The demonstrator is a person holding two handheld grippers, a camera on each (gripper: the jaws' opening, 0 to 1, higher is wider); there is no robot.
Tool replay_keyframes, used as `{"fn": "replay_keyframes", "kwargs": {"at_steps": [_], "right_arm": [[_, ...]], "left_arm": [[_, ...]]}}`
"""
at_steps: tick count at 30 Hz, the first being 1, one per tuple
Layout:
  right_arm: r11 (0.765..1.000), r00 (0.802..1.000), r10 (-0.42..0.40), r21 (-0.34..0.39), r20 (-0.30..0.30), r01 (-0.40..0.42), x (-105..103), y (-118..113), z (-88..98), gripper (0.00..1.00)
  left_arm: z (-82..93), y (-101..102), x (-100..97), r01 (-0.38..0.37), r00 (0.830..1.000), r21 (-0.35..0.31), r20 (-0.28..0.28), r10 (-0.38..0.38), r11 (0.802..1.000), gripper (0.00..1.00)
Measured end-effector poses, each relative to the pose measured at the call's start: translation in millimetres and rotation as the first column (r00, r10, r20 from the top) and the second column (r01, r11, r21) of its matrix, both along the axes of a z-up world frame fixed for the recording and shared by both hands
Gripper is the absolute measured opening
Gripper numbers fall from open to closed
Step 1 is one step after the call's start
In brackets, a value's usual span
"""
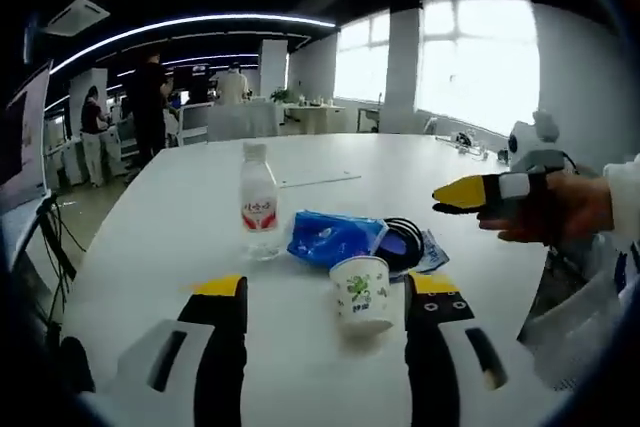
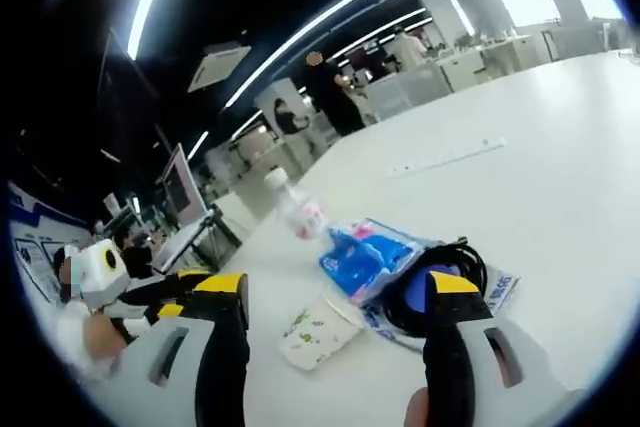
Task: Arrange the tabletop items into an orderly group along one side of the table until the central work area is clear of visible clutter.
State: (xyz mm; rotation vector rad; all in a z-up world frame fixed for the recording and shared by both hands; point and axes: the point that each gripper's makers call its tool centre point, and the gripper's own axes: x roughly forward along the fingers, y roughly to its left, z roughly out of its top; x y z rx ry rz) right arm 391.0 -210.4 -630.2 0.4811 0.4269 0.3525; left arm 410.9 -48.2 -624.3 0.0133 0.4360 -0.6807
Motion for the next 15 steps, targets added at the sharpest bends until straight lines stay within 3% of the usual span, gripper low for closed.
{"fn": "replay_keyframes", "kwargs": {"at_steps": [6,9,15], "right_arm": [[0.999,0.999,-0.035,0.011,-0.027,0.035,-8,-6,-7.2,0.68],[0.999,0.998,-0.046,0.010,-0.036,0.046,-11,-8,-8.3,0.67],[0.997,0.996,-0.074,0.005,-0.054,0.074,-16,-12,-12.9,0.66]], "left_arm": [[1.6,-9,31.0,0.028,1.000,0.009,-0.006,-0.028,1.000,0.65],[-6.1,-10,37.0,0.072,0.997,0.067,-0.011,-0.071,0.995,0.68],[-14.7,-12,45.2,0.088,0.996,0.073,-0.035,-0.086,0.993,0.67]]}}
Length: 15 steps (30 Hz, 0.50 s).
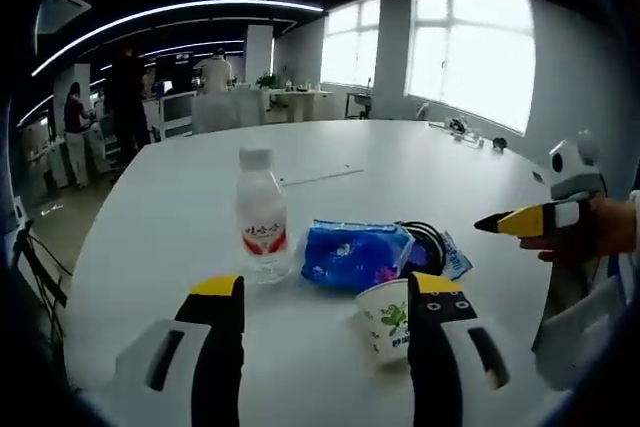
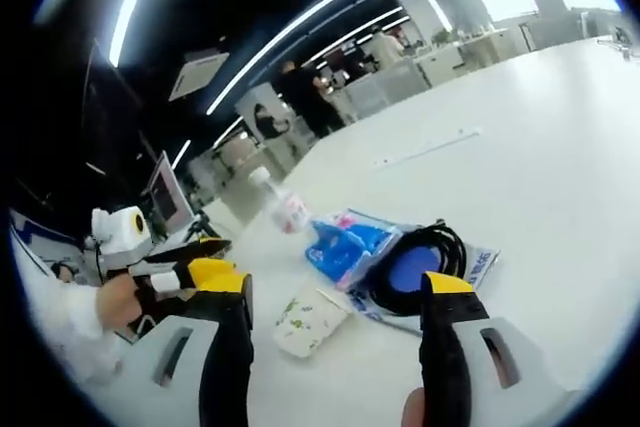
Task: Arrange the tabletop items into an orderly group along one side of the table until the central work area is clear of visible clutter.
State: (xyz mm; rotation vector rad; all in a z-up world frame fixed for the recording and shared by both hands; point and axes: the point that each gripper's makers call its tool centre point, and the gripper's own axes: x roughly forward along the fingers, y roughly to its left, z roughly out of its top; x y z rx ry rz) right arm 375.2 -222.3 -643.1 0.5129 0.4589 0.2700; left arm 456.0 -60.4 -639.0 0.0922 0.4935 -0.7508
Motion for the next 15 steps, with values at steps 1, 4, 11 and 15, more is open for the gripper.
{"fn": "replay_keyframes", "kwargs": {"at_steps": [1,4,11,15], "right_arm": [[1.000,1.000,-0.003,0.001,-0.004,0.003,0,0,-0.7,0.66],[1.000,1.000,-0.012,0.006,-0.014,0.012,-3,2,-0.5,0.63],[0.999,0.999,-0.036,0.005,-0.031,0.036,-10,8,6.1,0.58],[0.999,0.998,-0.042,-0.026,-0.041,0.041,-17,13,9.7,0.57]], "left_arm": [[-1.6,-1,1.0,0.002,1.000,0.004,-0.004,-0.002,1.000,0.67],[-9.5,-3,3.1,0.019,0.999,0.022,-0.036,-0.018,1.000,0.66],[-10.6,-10,8.9,0.022,0.994,-0.057,-0.101,-0.028,0.998,0.61],[-12.5,-12,12.9,0.028,0.992,-0.093,-0.124,-0.039,0.995,0.55]]}}
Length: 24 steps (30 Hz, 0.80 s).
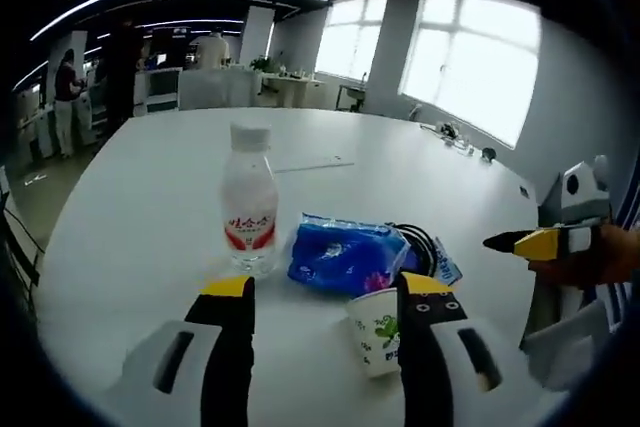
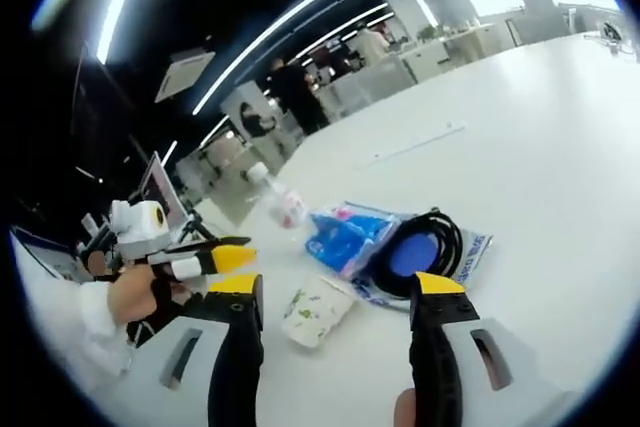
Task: Arrange the tabletop items into an orderly group along one side of the table until the central work area is clear of visible clutter.
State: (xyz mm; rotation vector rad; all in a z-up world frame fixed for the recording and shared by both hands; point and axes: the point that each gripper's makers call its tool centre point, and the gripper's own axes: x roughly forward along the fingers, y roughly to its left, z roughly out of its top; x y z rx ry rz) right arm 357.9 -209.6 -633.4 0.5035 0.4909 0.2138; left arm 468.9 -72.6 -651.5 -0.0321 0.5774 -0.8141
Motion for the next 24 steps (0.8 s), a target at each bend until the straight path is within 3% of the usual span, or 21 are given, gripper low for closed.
{"fn": "replay_keyframes", "kwargs": {"at_steps": [4,7,10,14,18,24], "right_arm": [[1.000,1.000,-0.006,-0.001,-0.018,0.006,-7,6,1.8,0.56],[1.000,1.000,-0.011,-0.020,-0.001,0.011,-8,5,8.8,0.55],[1.000,1.000,-0.029,0.006,0.002,0.029,-1,0,7.8,0.54],[0.997,0.999,-0.038,0.063,-0.030,0.040,19,-3,-6.3,0.52],[0.996,0.996,-0.015,0.092,-0.084,0.023,30,-1,-17.3,0.49],[0.995,0.993,0.005,0.097,-0.121,0.006,47,-5,-30.7,0.47]], "left_arm": [[-9.8,-1,0.3,0.012,0.999,0.011,-0.036,-0.012,1.000,0.53],[-11.8,-3,2.3,0.024,0.999,0.014,-0.028,-0.023,1.000,0.53],[-13.9,-2,6.3,0.015,0.999,0.023,-0.035,-0.015,1.000,0.52],[-18.3,2,20.8,-0.031,0.999,0.011,-0.043,0.032,0.999,0.47],[-37.9,3,30.2,-0.079,0.992,0.029,-0.094,0.081,0.996,0.40],[-52.0,-17,31.2,-0.105,0.987,0.016,-0.121,0.106,0.994,0.36]]}}
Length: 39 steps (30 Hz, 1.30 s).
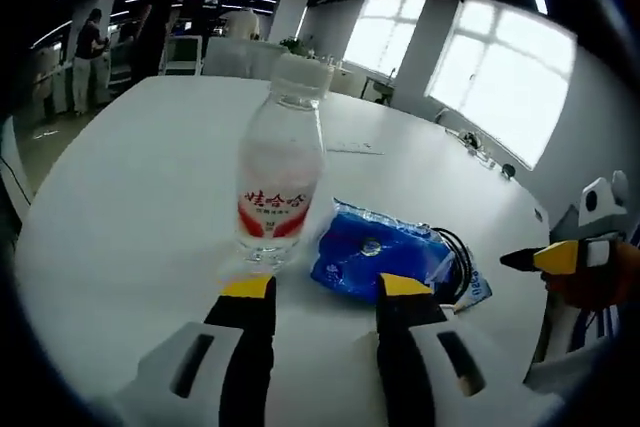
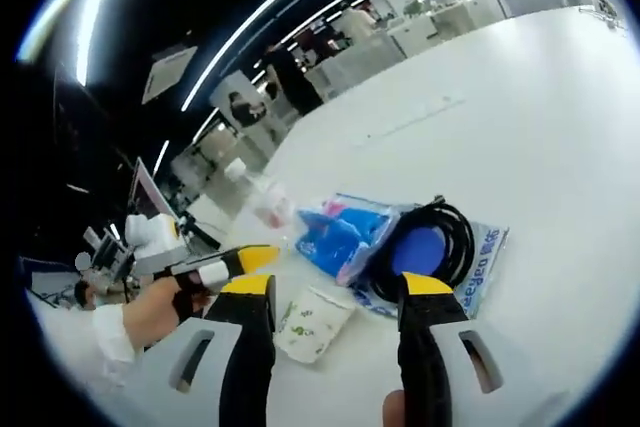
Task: Arrange the tabletop items into an orderly group along one side of the table until the central work area is clear of visible clutter.
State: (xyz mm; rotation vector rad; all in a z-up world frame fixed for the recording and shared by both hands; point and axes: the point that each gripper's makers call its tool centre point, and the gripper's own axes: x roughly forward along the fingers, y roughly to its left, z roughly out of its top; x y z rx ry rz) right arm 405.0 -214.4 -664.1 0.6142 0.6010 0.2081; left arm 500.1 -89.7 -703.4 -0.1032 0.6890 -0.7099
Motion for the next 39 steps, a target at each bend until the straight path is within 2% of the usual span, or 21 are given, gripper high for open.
{"fn": "replay_keyframes", "kwargs": {"at_steps": [4,6,7,8,10,12,14,17,19,22,24,26,28,30,33,39], "right_arm": [[1.000,1.000,0.005,0.018,-0.014,-0.005,10,6,-9.7,0.43],[1.000,0.999,0.018,0.008,-0.039,-0.018,13,9,-22.8,0.38],[1.000,0.997,0.028,-0.012,-0.078,-0.029,11,9,-34.1,0.36],[0.999,0.995,0.030,-0.013,-0.094,-0.031,10,10,-36.8,0.35],[0.999,0.996,0.034,-0.010,-0.082,-0.035,13,15,-38.9,0.34],[0.998,0.997,0.054,0.025,-0.059,-0.052,18,24,-36.5,0.31],[0.997,0.997,0.026,0.074,-0.073,-0.020,26,27,-38.5,0.31],[0.994,0.993,-0.035,0.095,-0.115,0.046,36,23,-46.8,0.33],[0.995,0.992,-0.030,0.090,-0.122,0.041,42,24,-50.3,0.32],[0.999,0.990,-0.038,0.010,-0.139,0.040,46,17,-61.0,0.23],[0.998,0.987,-0.047,0.031,-0.155,0.052,46,16,-64.6,0.17],[0.998,0.987,-0.045,0.037,-0.157,0.051,46,17,-66.5,0.07],[0.999,0.989,-0.038,0.008,-0.141,0.039,46,15,-66.0,0.00],[0.999,0.989,-0.038,0.007,-0.140,0.039,45,14,-65.8,0.00],[0.996,0.988,-0.060,0.059,-0.141,0.069,44,10,-61.6,0.00],[0.994,0.991,-0.064,0.084,-0.122,0.074,41,3,-47.3,0.00]], "left_arm": [[-7.6,-9,6.3,-0.007,1.000,-0.010,-0.029,0.007,1.000,0.33],[-11.8,-13,10.3,-0.019,0.999,-0.020,-0.038,0.019,1.000,0.34],[-15.6,-16,12.7,-0.023,0.999,-0.019,-0.043,0.022,1.000,0.34],[-19.1,-18,14.2,-0.021,0.999,-0.014,-0.049,0.021,1.000,0.35],[-19.2,-19,13.1,-0.021,0.999,-0.010,-0.048,0.020,1.000,0.33],[-19.0,-19,13.6,-0.026,0.999,-0.008,-0.041,0.025,1.000,0.27],[-20.0,-20,12.0,-0.027,0.999,-0.010,-0.041,0.026,1.000,0.20],[-22.3,-18,10.7,-0.032,0.999,0.003,-0.037,0.032,0.999,0.18],[-24.2,-16,12.1,-0.043,0.998,0.010,-0.040,0.044,0.999,0.17],[-24.2,-17,12.4,-0.049,0.998,0.008,-0.042,0.049,0.999,0.12],[-23.7,-18,12.1,-0.049,0.998,0.012,-0.039,0.049,0.999,0.09],[-23.4,-19,12.2,-0.050,0.998,0.014,-0.029,0.050,0.999,0.06],[-24.2,-19,11.0,-0.051,0.998,0.018,-0.033,0.052,0.999,0.04],[-22.9,-19,9.6,-0.052,0.998,0.017,-0.031,0.052,0.999,0.00],[-15.3,-18,6.9,-0.058,0.998,-0.004,-0.023,0.058,0.998,0.00],[-3.3,-21,2.9,-0.034,0.999,-0.001,0.005,0.034,0.999,0.00]]}}
